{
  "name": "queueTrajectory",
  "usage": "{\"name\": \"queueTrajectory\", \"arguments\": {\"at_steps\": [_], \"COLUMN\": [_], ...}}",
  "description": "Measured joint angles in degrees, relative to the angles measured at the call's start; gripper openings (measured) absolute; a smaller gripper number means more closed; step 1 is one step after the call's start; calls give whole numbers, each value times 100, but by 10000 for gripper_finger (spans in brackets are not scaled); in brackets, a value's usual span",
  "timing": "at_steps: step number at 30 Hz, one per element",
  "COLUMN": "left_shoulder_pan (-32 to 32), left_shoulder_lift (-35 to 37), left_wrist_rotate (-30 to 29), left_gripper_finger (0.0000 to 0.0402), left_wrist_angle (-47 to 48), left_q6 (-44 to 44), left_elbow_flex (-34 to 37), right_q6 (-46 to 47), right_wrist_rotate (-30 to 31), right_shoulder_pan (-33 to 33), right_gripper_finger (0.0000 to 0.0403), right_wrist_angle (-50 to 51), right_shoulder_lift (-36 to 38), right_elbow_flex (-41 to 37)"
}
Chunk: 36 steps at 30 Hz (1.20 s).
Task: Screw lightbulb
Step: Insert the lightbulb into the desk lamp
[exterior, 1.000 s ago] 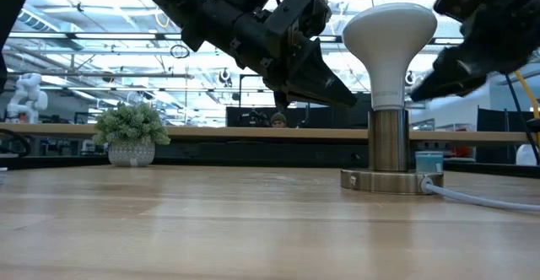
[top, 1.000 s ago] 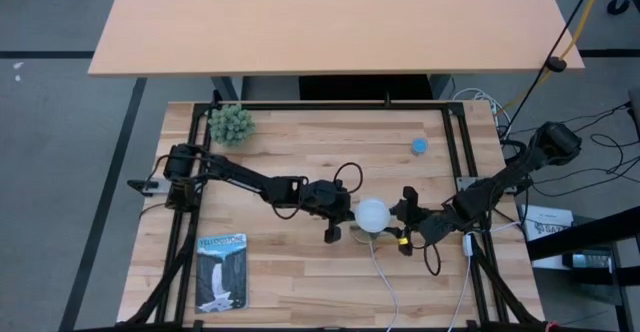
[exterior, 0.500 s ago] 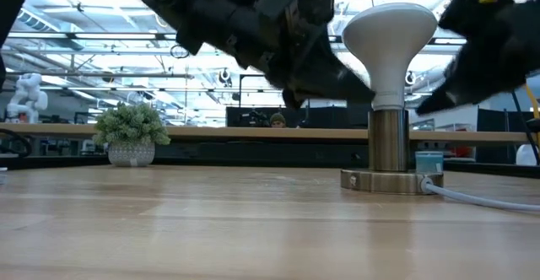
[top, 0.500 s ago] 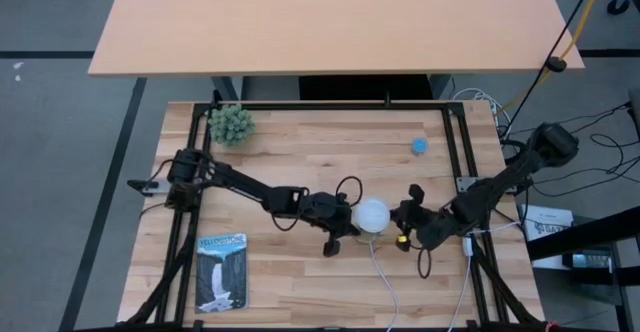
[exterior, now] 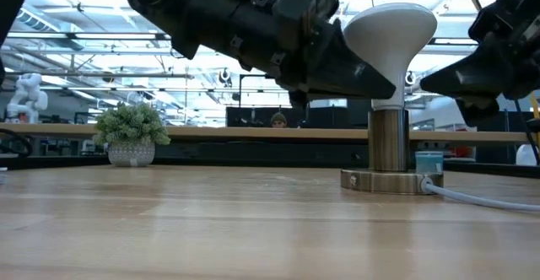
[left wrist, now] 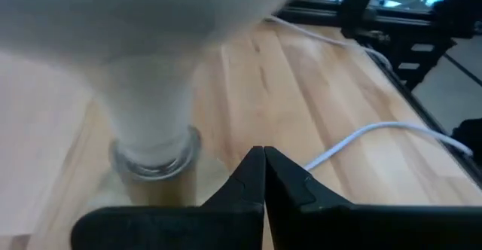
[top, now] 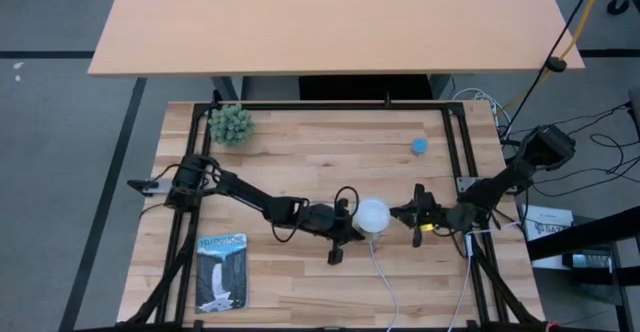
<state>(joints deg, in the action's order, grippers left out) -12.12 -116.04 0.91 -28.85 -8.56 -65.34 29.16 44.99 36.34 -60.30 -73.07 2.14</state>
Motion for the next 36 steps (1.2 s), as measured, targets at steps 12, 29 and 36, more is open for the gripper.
{"name": "queueTrajectory", "arguments": {"at_steps": [12,29,36], "left_shoulder_pan": [218,243,349], "left_shoulder_lift": [-5,-5,-3], "left_wrist_rotate": [-4,87,107], "left_gripper_finger": [0,0,0], "left_wrist_angle": [-185,-180,149], "left_q6": [-32,7,4], "left_elbow_flex": [0,0,0], "right_q6": [-483,-753,-451], "right_wrist_rotate": [-193,-857,-1012], "right_shoulder_pan": [-632,-1167,-1109], "right_gripper_finger": [0,0,0], "right_wrist_angle": [1395,1196,1220], "right_shoulder_lift": [-206,-1428,-1469], "right_elbow_flex": [774,1562,1560]}}
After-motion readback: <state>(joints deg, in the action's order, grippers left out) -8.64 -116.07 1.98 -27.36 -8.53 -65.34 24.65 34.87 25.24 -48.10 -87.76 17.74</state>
